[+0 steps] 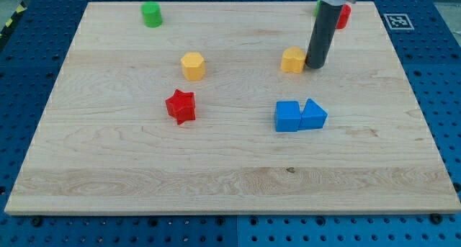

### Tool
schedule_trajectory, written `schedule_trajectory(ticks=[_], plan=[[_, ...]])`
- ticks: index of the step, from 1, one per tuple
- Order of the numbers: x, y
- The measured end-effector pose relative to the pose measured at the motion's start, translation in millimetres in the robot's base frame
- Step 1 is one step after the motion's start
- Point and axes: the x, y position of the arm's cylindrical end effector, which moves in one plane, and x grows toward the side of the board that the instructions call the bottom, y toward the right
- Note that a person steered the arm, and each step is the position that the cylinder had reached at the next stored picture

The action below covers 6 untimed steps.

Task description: Place the yellow heart to the top right of the yellow hexagon

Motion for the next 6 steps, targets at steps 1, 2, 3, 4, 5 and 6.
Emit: schedule_trajectory(ticks=[1,2,3,4,5,6], plan=[[0.1,-21.2],[0.2,-45.5],[-8.6,-66.7],[-9.6,-67.8],[-10.0,-72.1],[-25.9,-96.5]])
